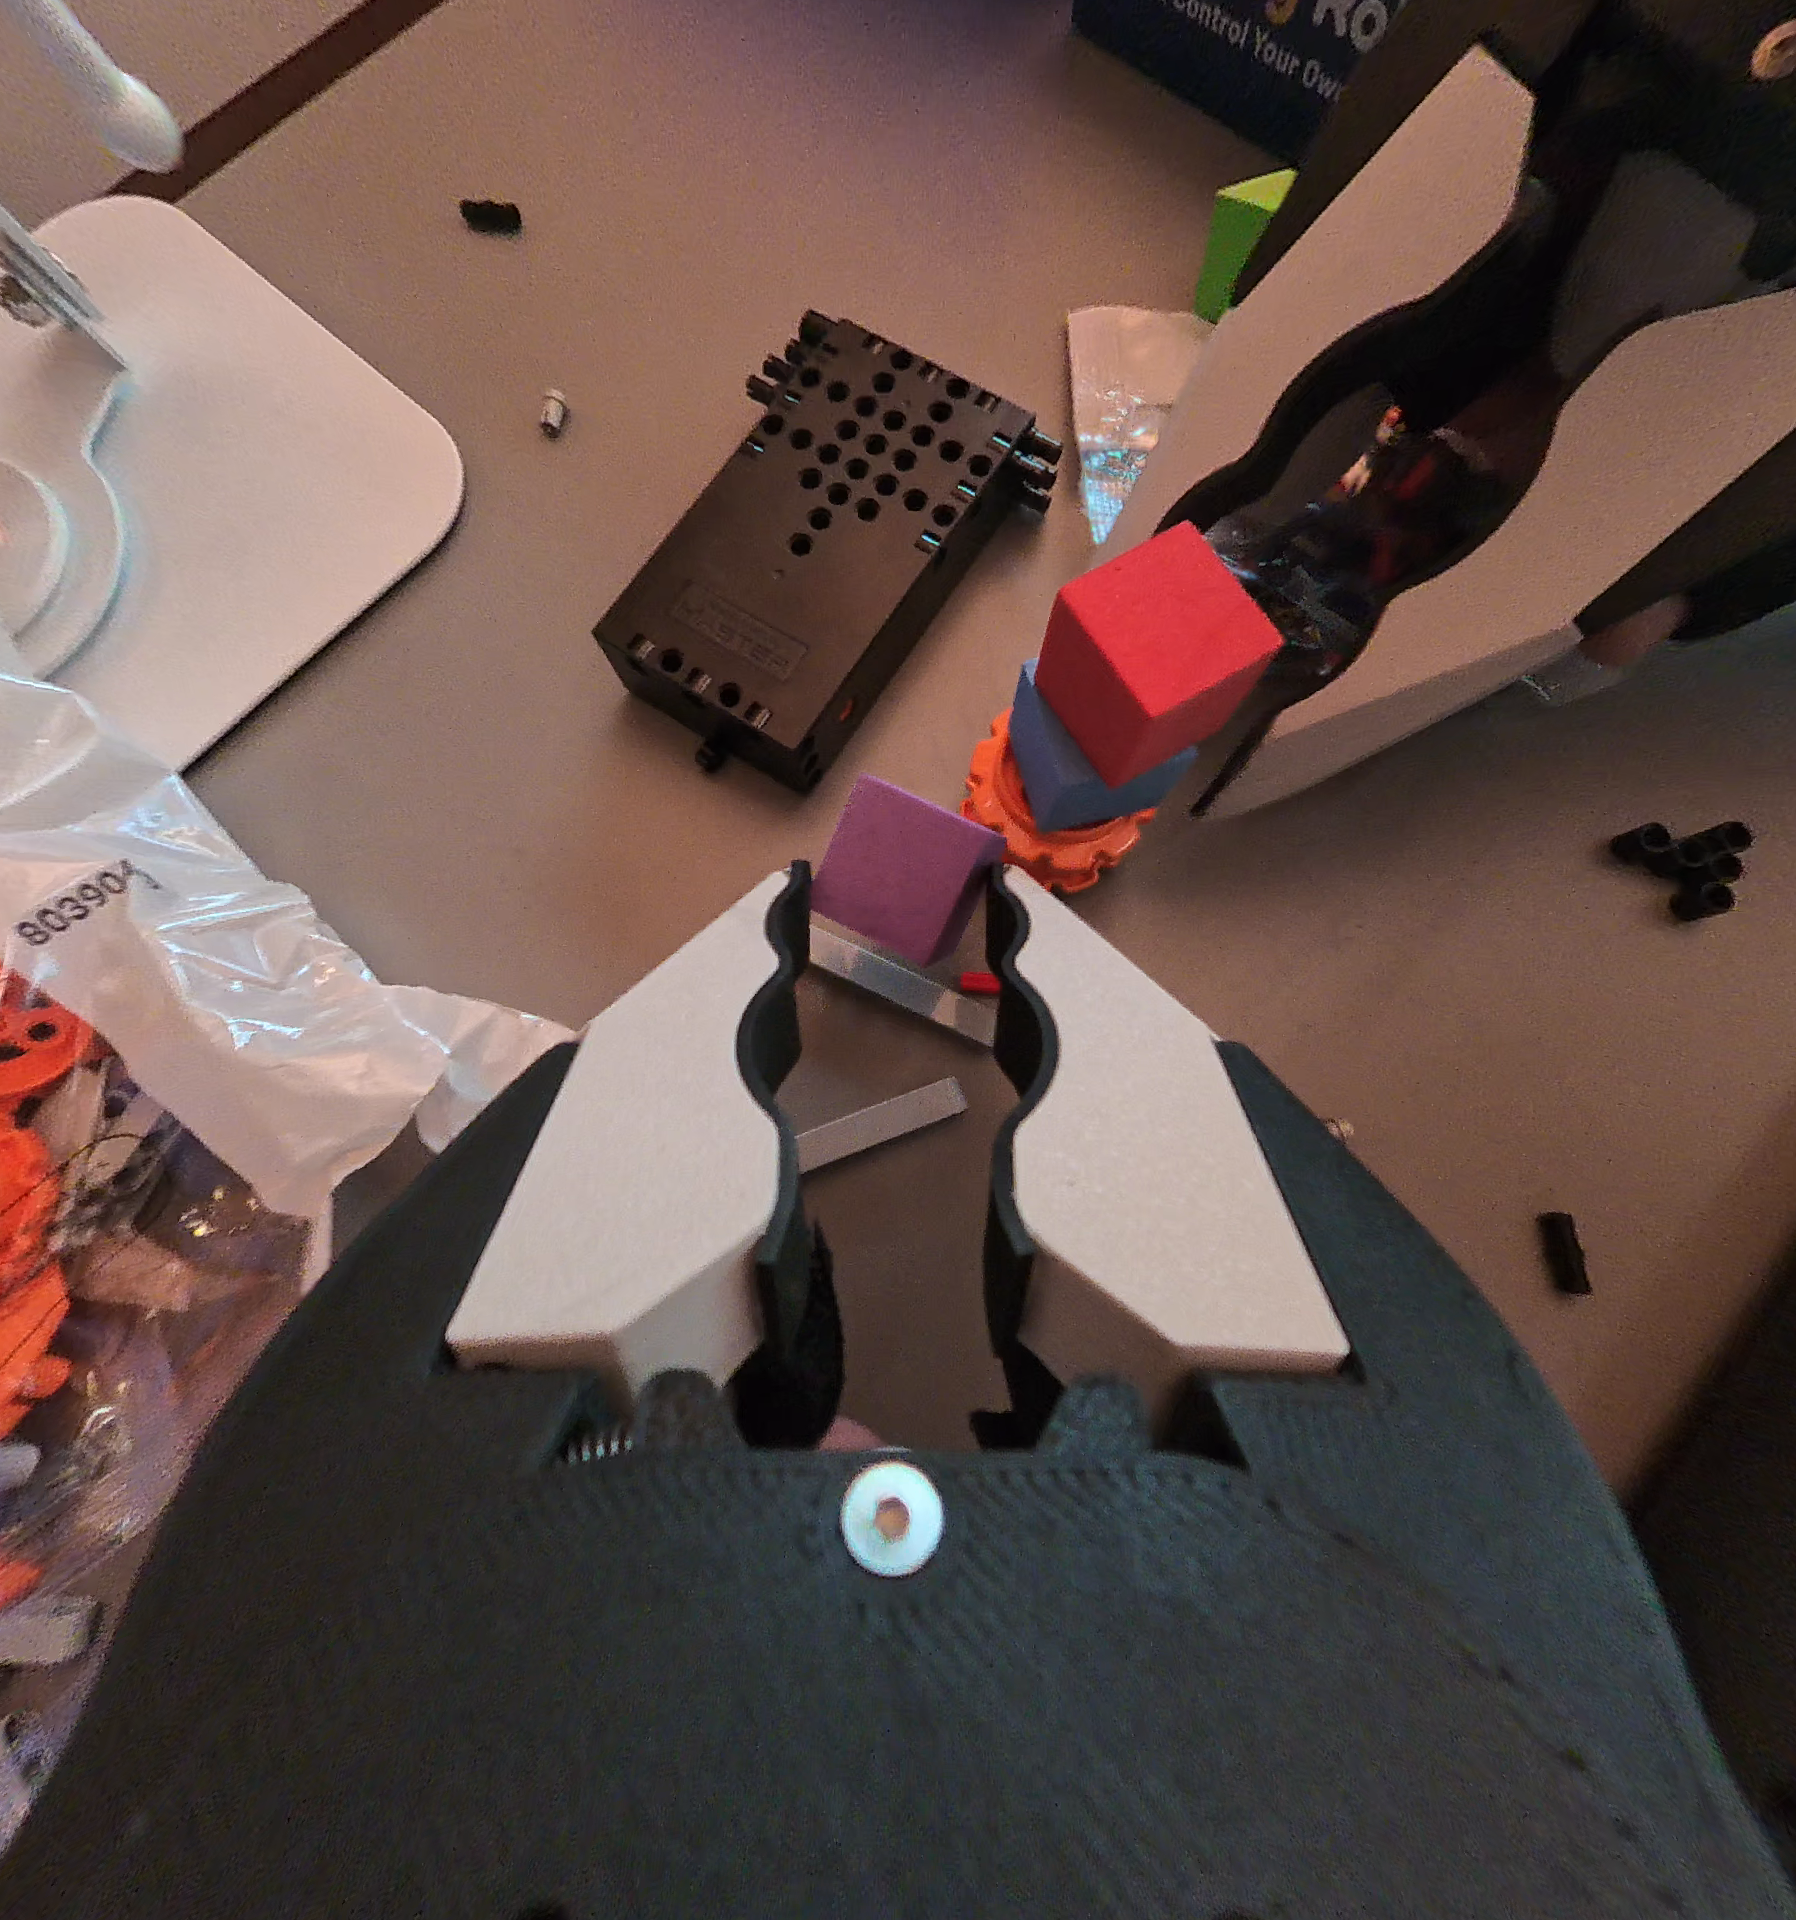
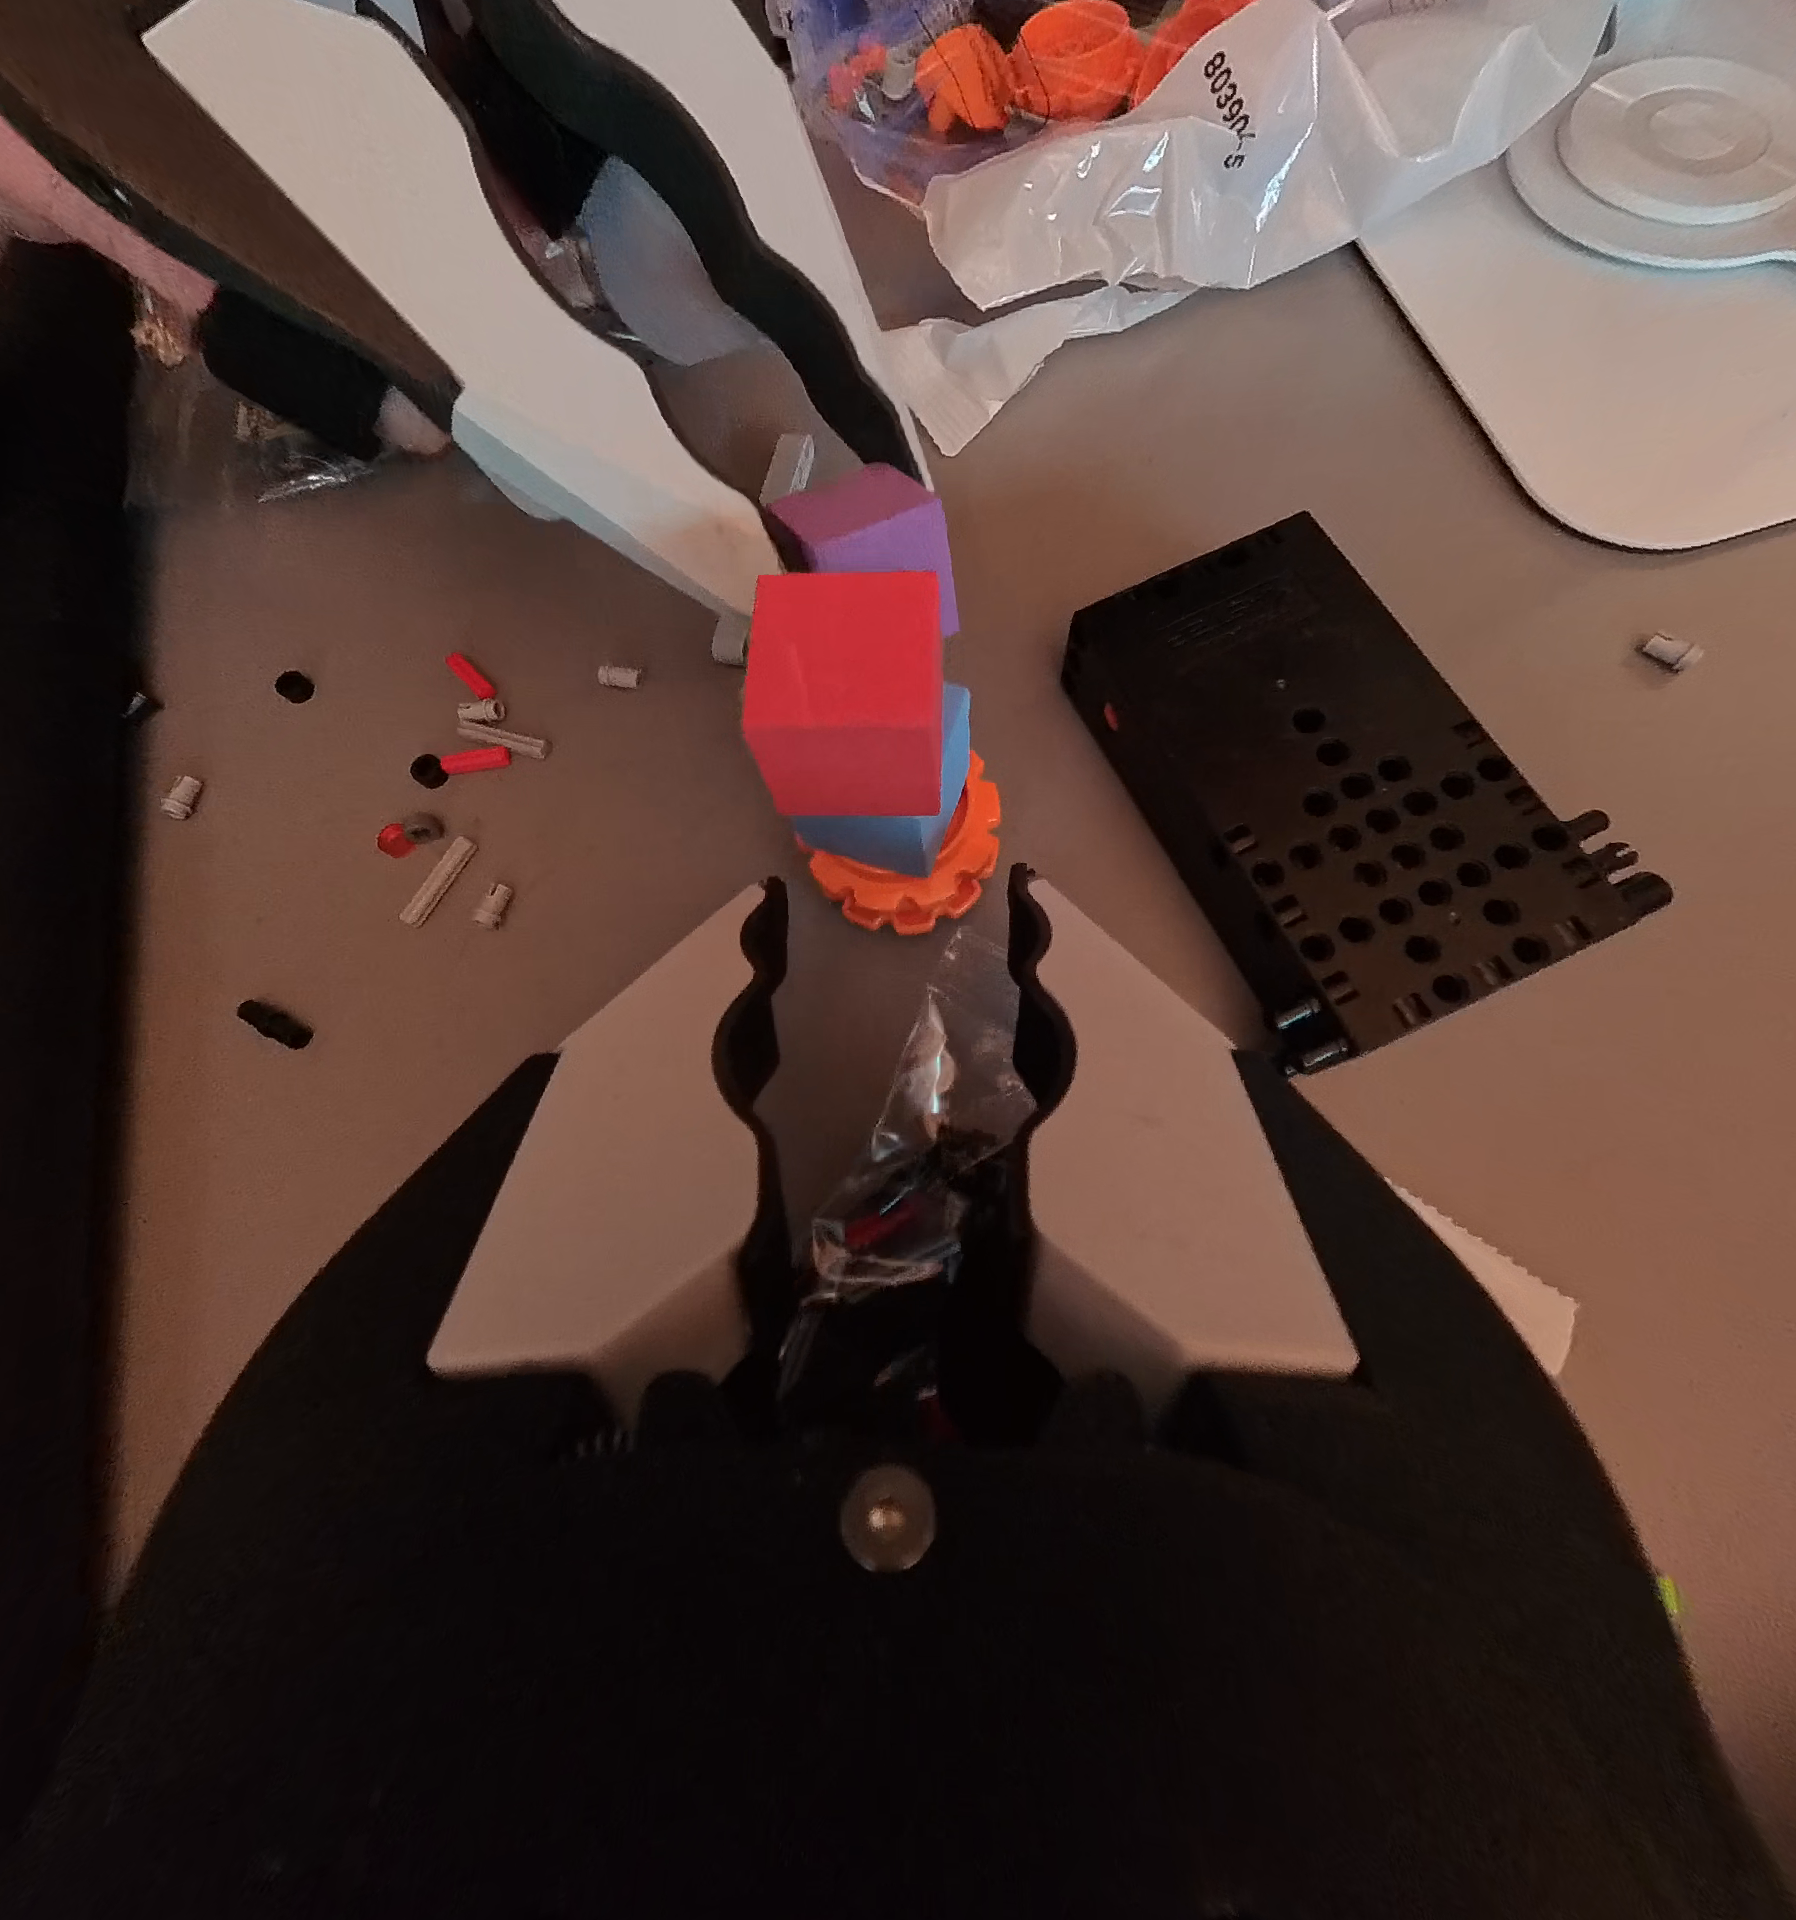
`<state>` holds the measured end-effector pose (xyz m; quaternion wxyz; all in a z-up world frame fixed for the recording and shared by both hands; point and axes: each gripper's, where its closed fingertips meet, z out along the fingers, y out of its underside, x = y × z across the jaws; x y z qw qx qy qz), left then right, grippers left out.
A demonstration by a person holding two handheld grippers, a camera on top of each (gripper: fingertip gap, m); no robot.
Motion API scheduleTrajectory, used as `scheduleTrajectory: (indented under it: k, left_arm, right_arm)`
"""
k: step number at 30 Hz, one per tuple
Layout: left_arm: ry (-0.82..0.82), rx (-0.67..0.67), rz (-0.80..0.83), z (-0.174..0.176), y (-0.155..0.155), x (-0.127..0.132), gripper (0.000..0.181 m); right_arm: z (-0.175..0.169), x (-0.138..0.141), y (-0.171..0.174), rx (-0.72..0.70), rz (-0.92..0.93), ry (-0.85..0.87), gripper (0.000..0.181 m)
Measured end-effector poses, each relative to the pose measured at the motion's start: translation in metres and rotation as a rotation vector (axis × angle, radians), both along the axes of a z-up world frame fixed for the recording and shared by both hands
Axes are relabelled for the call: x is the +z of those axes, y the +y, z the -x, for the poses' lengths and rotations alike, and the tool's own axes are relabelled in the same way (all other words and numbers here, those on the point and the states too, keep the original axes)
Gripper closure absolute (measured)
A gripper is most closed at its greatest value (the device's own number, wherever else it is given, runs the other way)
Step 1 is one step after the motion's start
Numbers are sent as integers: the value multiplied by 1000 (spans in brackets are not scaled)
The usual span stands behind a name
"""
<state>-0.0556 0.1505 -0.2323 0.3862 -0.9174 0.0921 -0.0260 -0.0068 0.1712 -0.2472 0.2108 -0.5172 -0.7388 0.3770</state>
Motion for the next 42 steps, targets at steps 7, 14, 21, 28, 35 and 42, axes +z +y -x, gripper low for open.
scheduleTrajectory:
  k: [7, 14, 21, 28, 35, 42]
  left_arm:
    - [21, 24, -120, 7, -7, 46, 149]
    - [98, -118, -116, -33, 3, 72, 149]
    - [154, -150, -27, -37, 18, 56, 149]
    - [157, -155, 8, -36, 20, 50, 149]
    - [177, -164, -10, -39, 21, 54, 149]
    - [233, -186, 30, -41, 17, 51, 149]
  right_arm:
    - [-3, 8, -1, -2, -30, 24, 139]
    - [-2, 8, -1, -3, -28, 31, 140]
    - [-2, 10, -1, -2, -19, 40, 141]
    - [-3, 11, -2, 2, -11, 43, 141]
    - [-3, 12, -2, 3, -7, 47, 141]
    - [-3, 12, -2, 2, -4, 47, 141]
